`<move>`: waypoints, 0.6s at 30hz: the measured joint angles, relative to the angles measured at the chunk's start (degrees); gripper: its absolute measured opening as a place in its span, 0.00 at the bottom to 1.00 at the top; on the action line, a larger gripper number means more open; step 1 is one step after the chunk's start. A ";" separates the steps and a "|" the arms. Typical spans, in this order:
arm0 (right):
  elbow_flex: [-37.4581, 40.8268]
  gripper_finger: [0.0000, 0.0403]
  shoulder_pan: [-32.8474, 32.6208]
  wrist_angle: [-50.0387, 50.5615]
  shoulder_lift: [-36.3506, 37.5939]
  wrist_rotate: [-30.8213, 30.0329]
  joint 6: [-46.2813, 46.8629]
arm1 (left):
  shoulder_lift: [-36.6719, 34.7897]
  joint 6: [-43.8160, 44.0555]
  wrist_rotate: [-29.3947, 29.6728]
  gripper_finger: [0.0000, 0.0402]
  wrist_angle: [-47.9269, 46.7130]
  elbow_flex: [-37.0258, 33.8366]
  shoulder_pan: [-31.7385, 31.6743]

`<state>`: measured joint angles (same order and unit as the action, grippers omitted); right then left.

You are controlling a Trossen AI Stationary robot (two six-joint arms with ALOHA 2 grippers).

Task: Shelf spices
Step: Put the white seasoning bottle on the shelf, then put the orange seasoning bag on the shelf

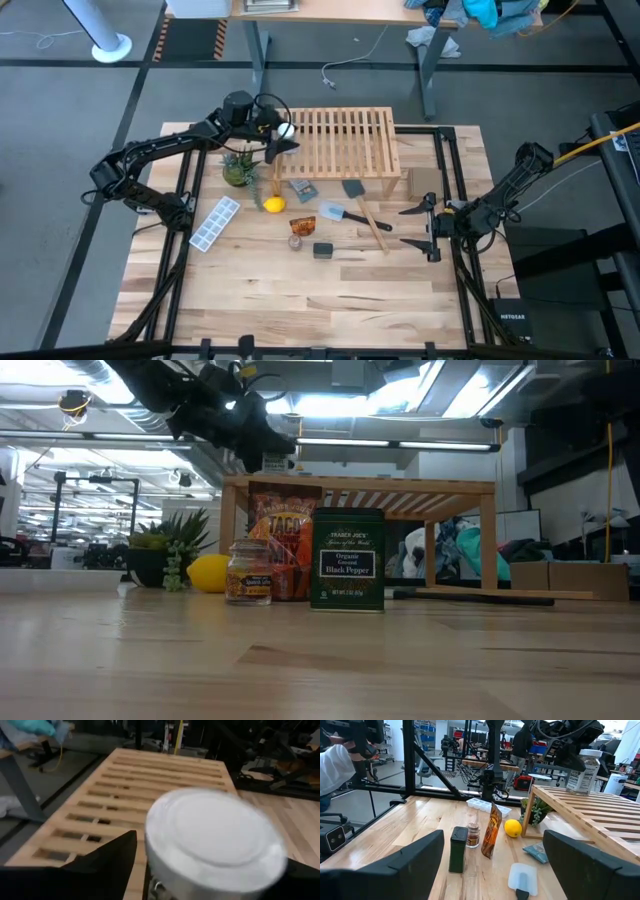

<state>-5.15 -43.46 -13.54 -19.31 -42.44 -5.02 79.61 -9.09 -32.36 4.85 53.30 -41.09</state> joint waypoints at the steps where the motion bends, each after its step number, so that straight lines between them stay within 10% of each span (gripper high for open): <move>1: 0.00 0.86 0.00 0.00 0.00 0.02 -0.02 | 0.00 0.20 0.02 0.71 0.93 0.00 0.20; 18: 0.00 0.86 0.00 0.09 0.00 0.02 0.03 | -12.41 1.91 2.77 0.72 4.37 0.02 1.02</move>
<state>-5.15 -43.46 -13.45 -19.31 -42.41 -4.99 67.20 -7.18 -29.58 9.22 53.32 -40.07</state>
